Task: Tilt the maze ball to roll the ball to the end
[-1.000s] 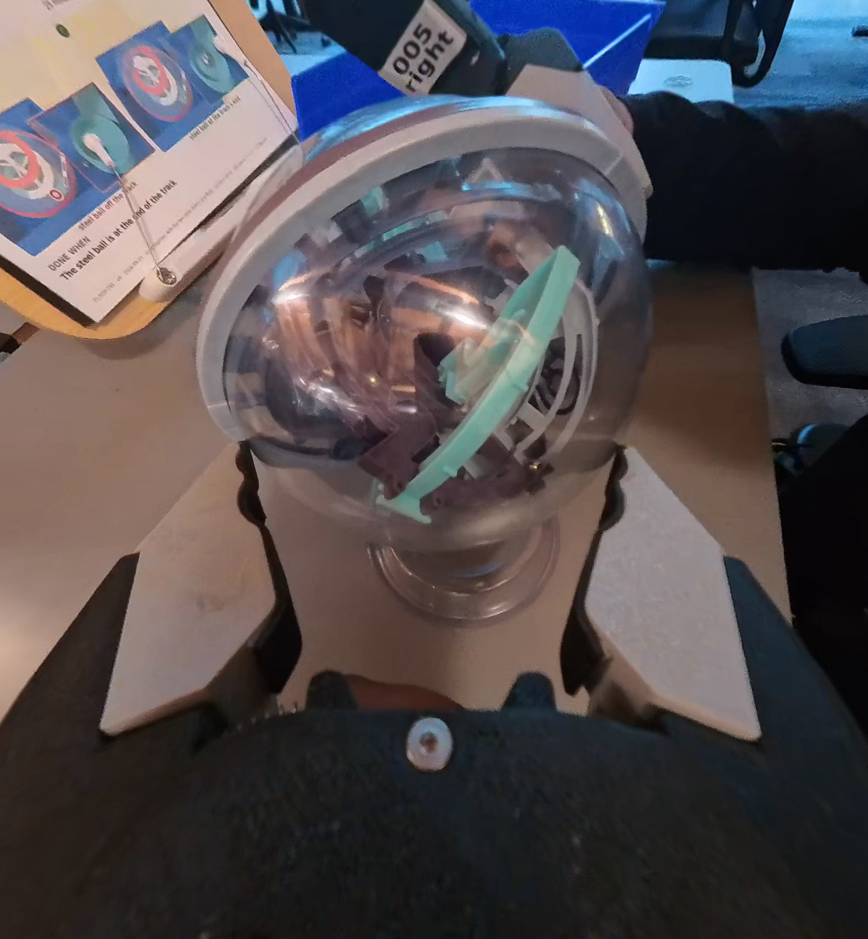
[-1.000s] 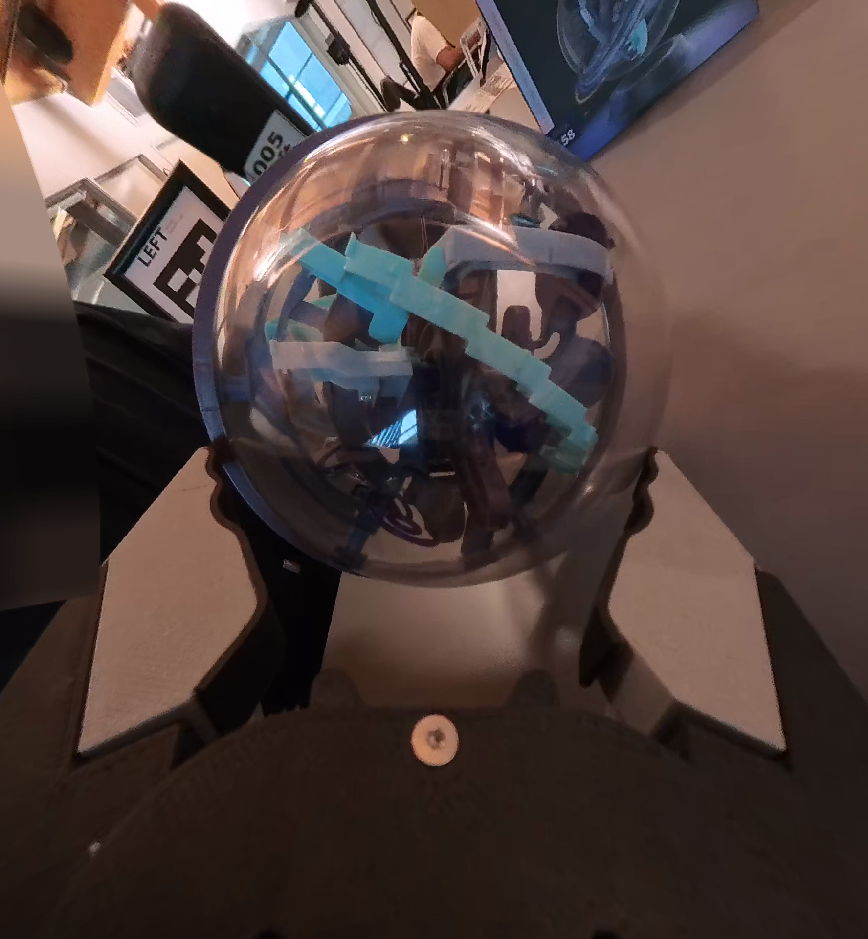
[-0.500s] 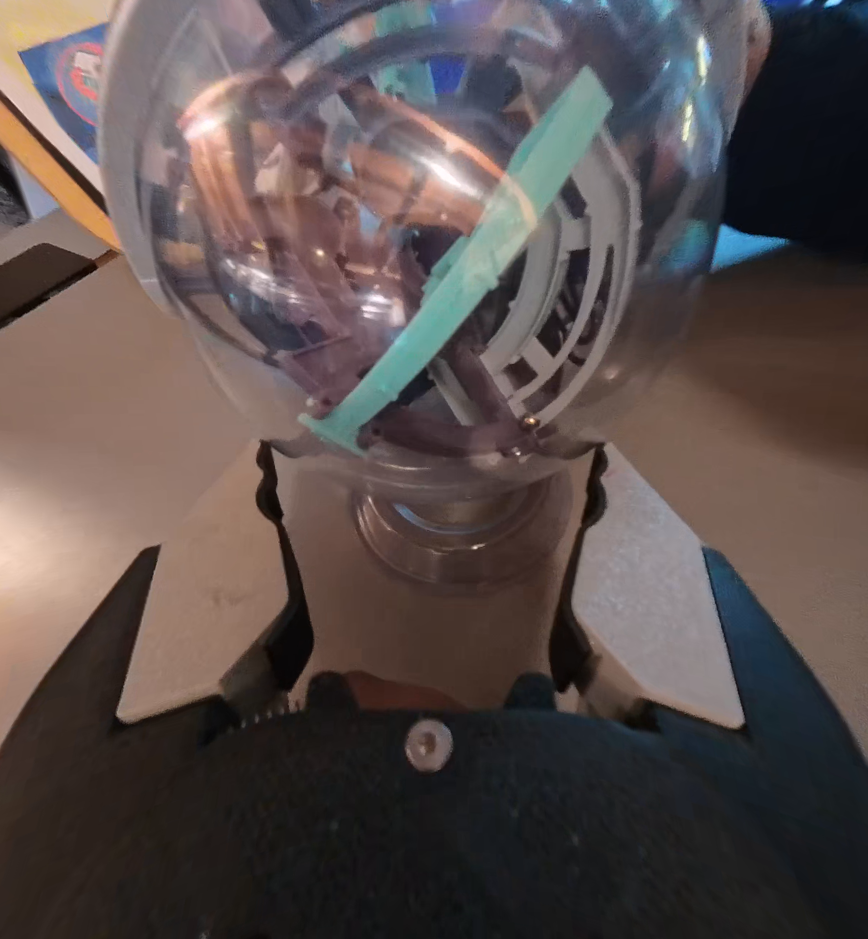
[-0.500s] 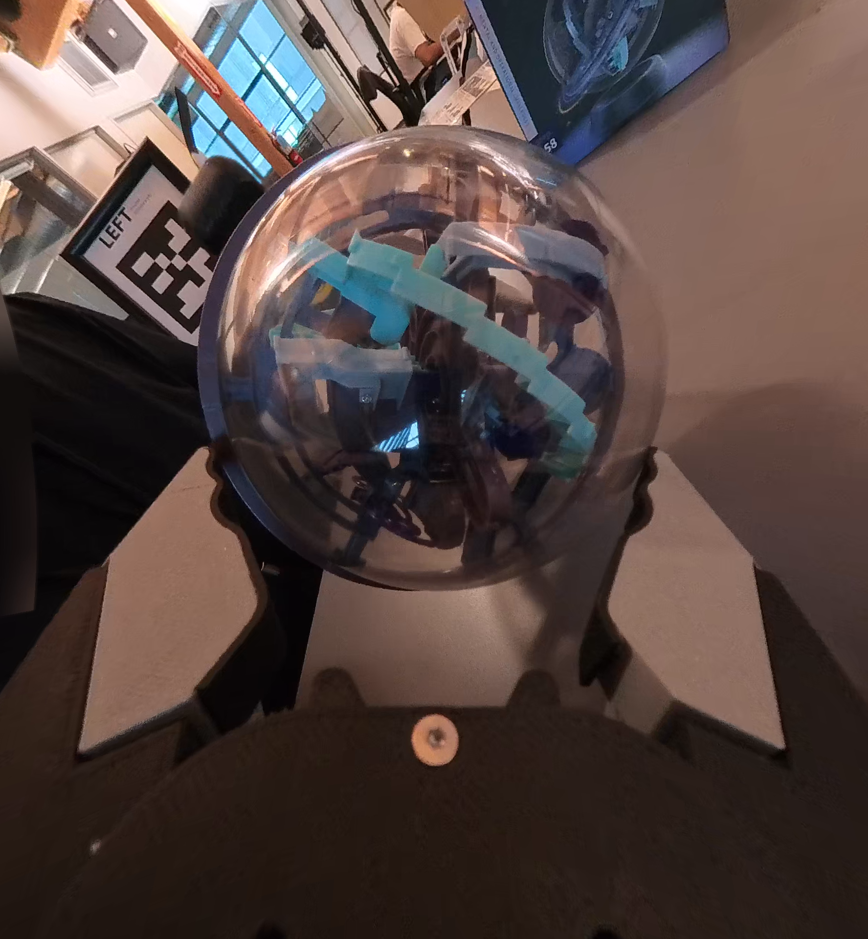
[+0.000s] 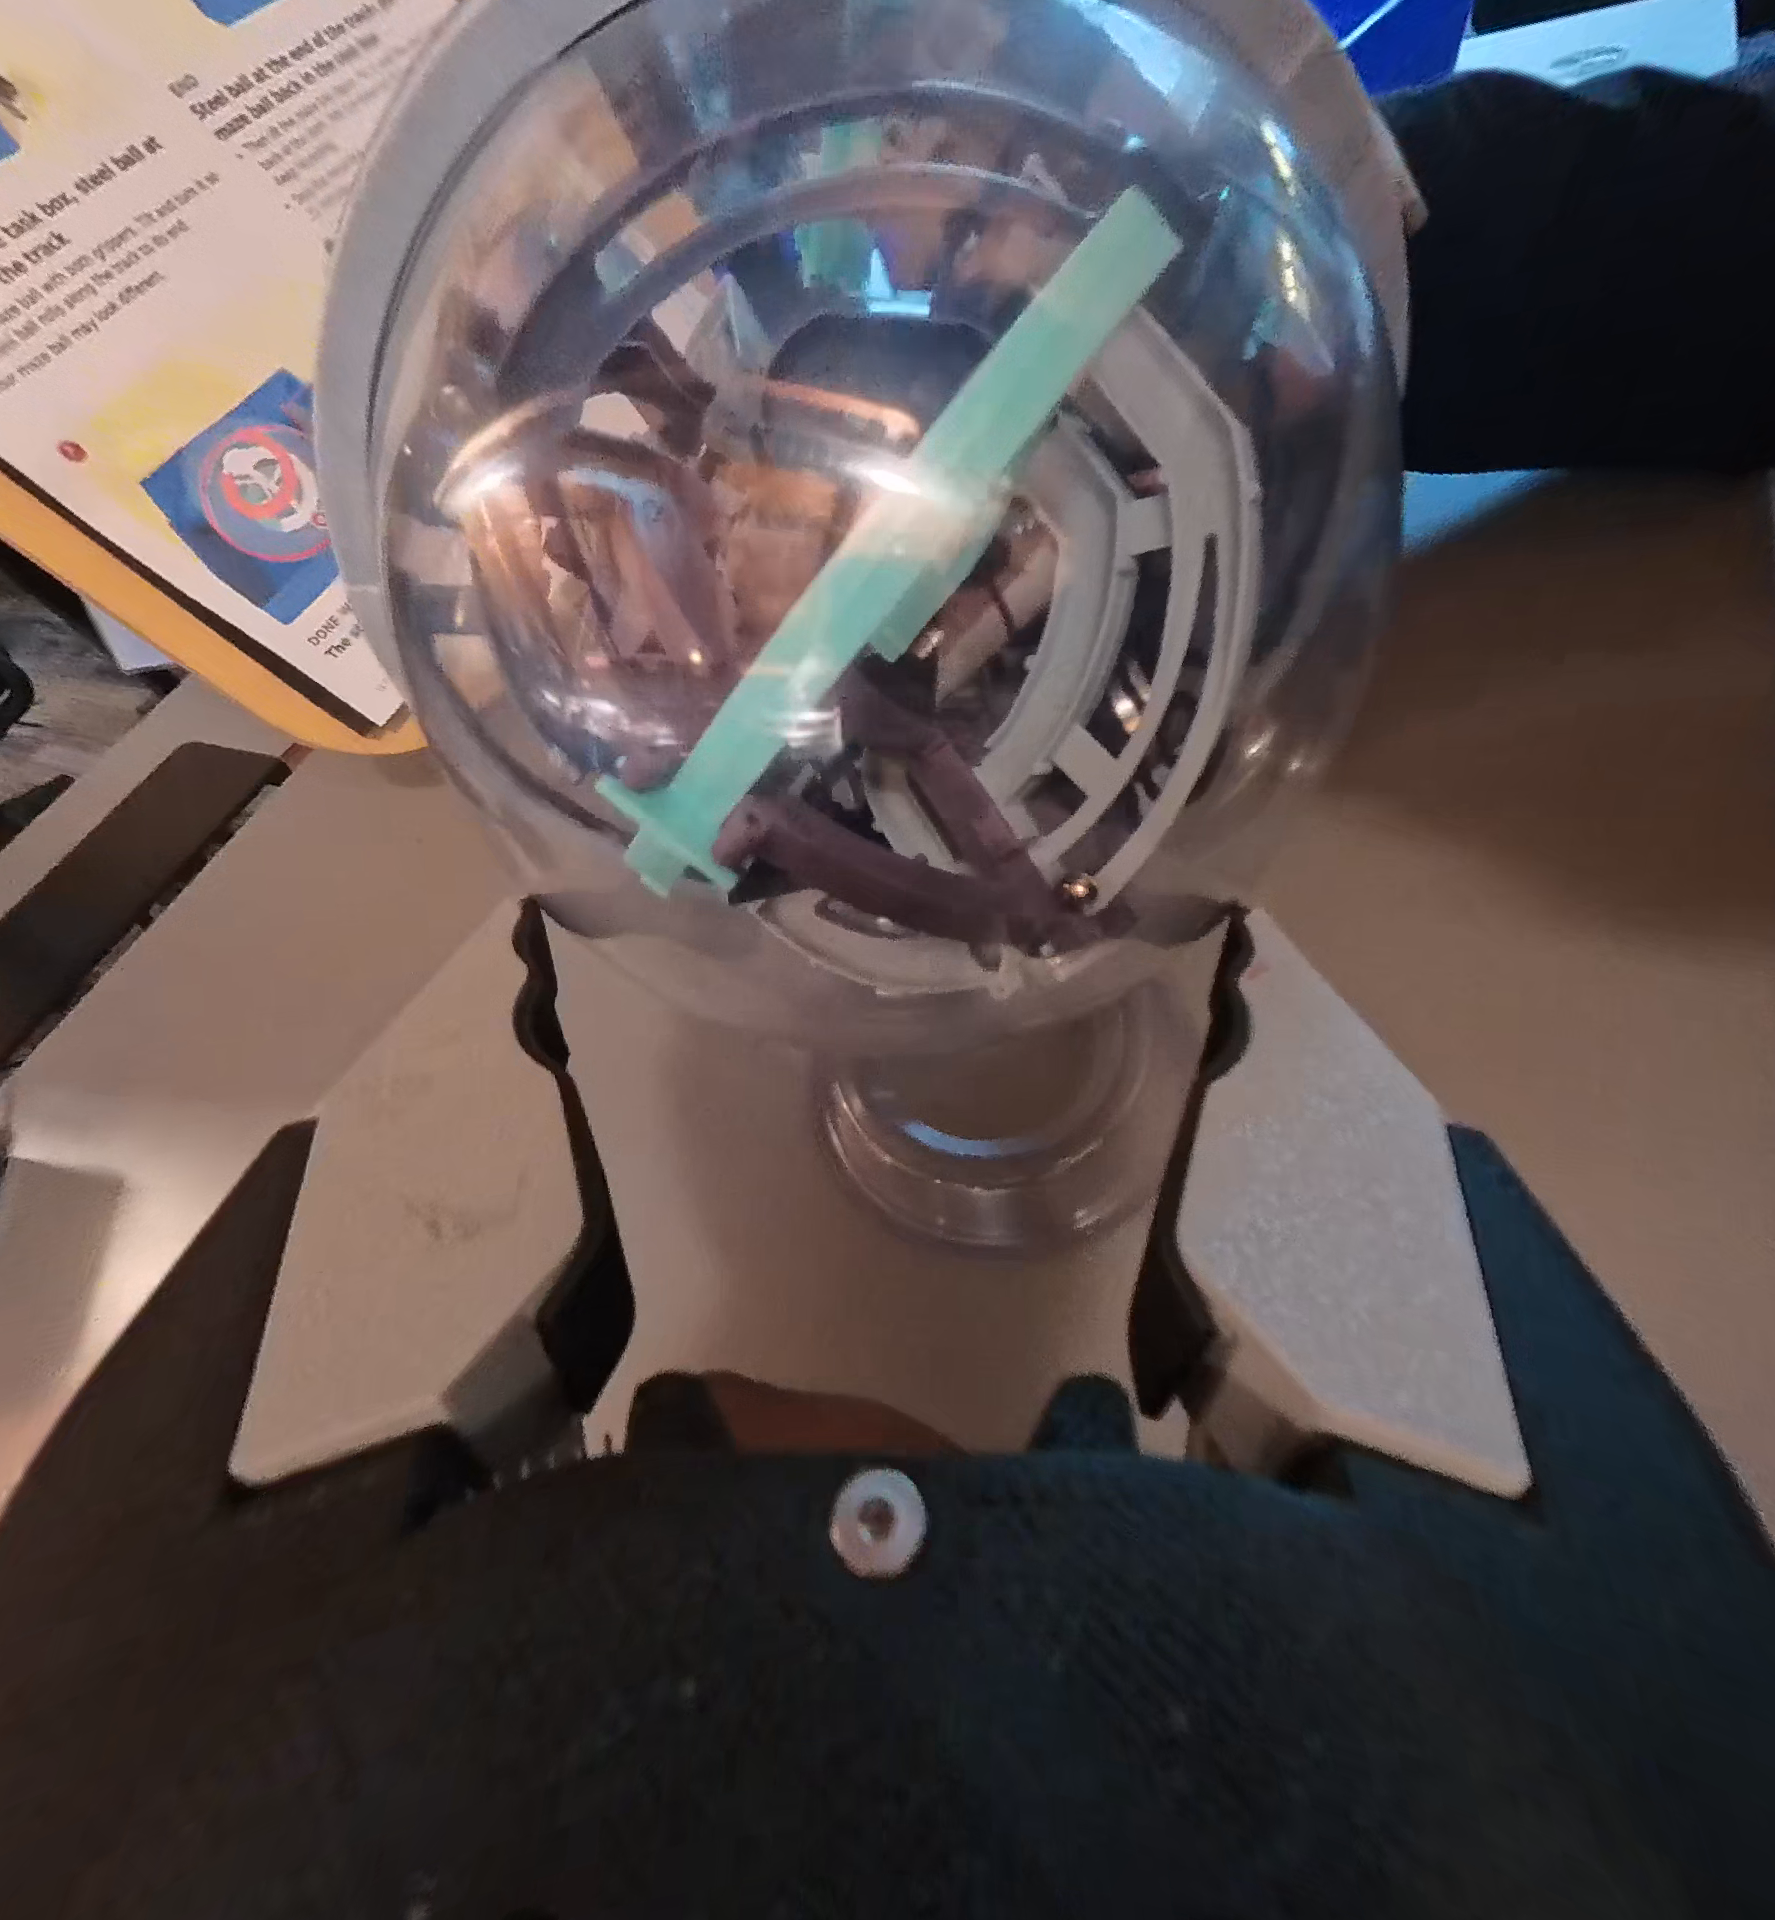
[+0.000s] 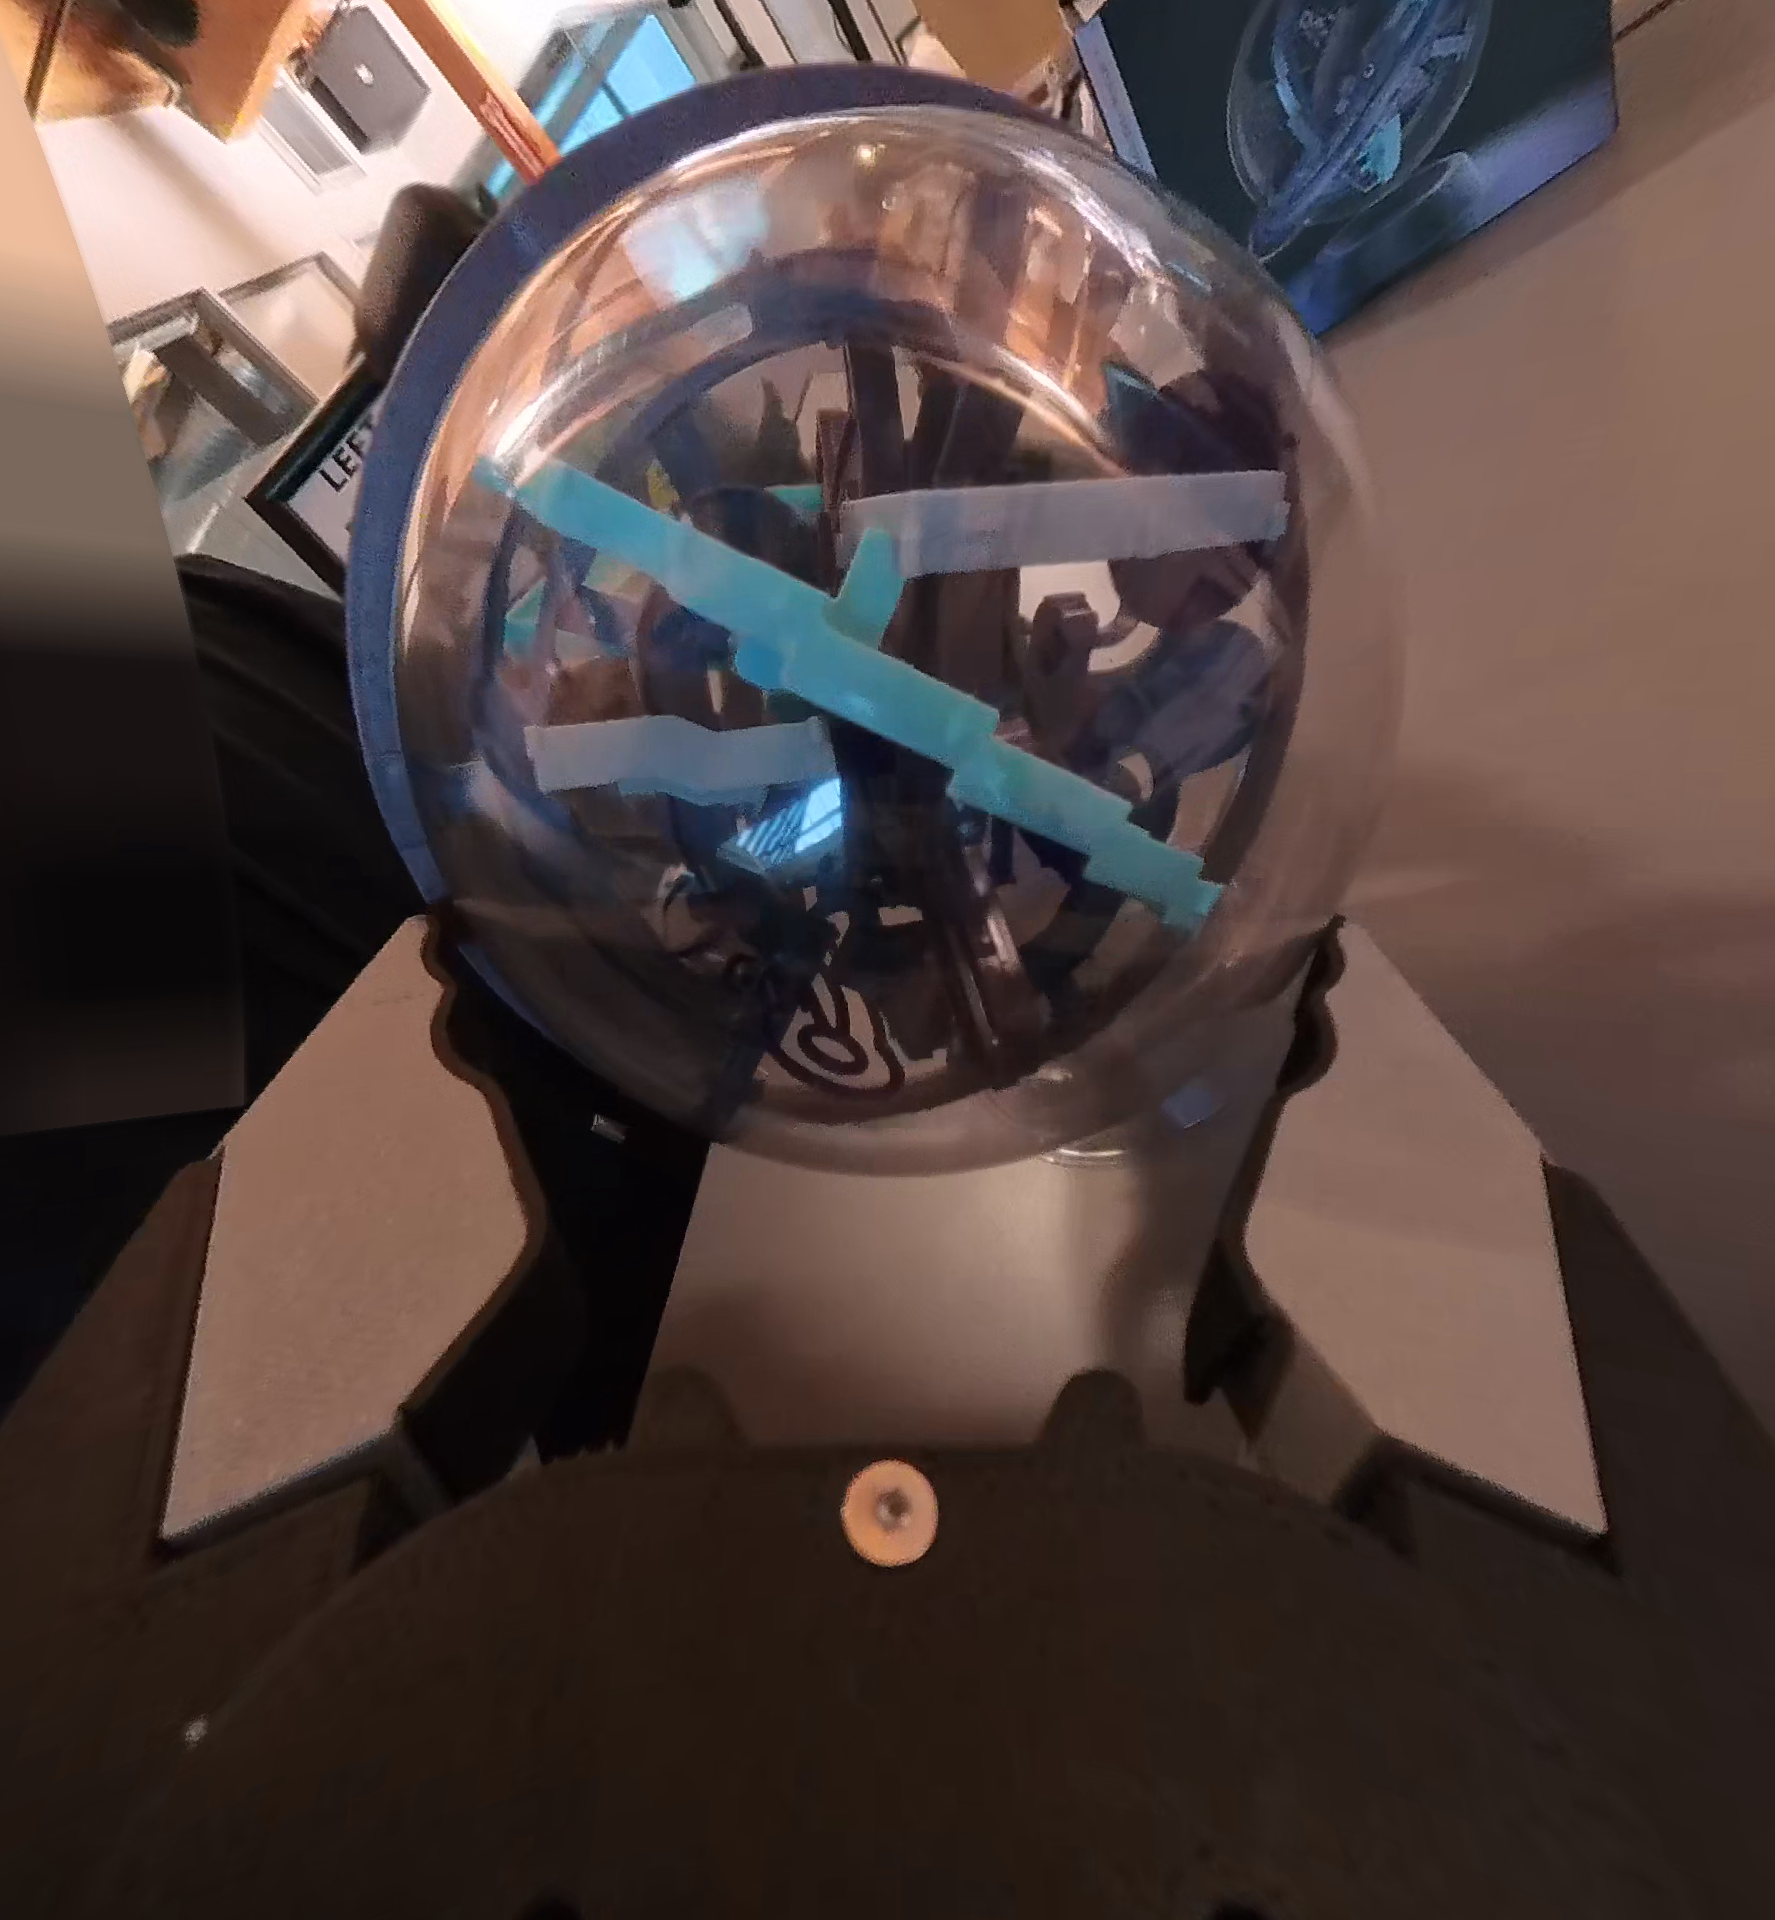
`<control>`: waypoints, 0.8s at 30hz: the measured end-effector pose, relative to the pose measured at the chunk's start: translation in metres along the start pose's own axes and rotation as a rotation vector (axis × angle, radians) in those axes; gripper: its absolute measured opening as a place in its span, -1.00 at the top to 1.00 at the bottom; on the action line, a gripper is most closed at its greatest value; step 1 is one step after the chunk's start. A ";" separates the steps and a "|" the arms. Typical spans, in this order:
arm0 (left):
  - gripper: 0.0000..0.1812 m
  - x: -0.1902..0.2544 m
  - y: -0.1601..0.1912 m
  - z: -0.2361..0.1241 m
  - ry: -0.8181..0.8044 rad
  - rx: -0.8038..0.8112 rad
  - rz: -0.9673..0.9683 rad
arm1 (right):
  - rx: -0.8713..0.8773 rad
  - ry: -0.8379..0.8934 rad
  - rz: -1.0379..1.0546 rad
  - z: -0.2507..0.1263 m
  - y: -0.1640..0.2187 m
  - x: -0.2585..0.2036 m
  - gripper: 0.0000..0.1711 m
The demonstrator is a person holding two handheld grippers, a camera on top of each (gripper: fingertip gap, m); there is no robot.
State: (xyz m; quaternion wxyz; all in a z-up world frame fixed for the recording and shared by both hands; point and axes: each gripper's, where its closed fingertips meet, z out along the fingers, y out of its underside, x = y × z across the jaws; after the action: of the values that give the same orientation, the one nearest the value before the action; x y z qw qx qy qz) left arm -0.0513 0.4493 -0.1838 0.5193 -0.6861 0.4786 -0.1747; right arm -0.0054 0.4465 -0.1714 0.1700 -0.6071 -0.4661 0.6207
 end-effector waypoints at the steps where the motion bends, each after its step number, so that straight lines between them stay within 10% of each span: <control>1: -0.36 0.000 -0.001 -0.002 0.010 -0.003 0.005 | 0.005 -0.008 0.004 0.001 0.000 -0.001 -0.77; 24: -0.38 0.002 0.020 0.002 0.092 -0.073 0.082 | -0.096 0.183 -0.325 0.015 0.016 0.021 -0.85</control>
State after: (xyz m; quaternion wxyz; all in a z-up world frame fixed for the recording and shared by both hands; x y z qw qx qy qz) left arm -0.0583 0.4480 -0.2024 0.4781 -0.6758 0.5356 -0.1669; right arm -0.0173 0.4494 -0.1992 0.2806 -0.5850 -0.5696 0.5045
